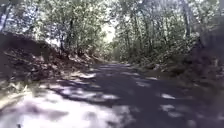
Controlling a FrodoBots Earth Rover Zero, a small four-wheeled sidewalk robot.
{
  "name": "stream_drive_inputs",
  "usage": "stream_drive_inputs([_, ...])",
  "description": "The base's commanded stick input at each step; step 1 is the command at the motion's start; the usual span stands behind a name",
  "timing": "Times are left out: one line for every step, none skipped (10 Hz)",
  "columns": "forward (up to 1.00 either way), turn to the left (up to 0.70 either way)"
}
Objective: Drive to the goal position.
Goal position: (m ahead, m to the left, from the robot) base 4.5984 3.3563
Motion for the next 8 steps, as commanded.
stream_drive_inputs([0.45,-0.27])
stream_drive_inputs([0.45,-0.17])
stream_drive_inputs([0.45,0.0])
stream_drive_inputs([0.45,0.0])
stream_drive_inputs([0.45,0.0])
stream_drive_inputs([0.45,0.0])
stream_drive_inputs([0.45,0.0])
stream_drive_inputs([0.45,0.0])
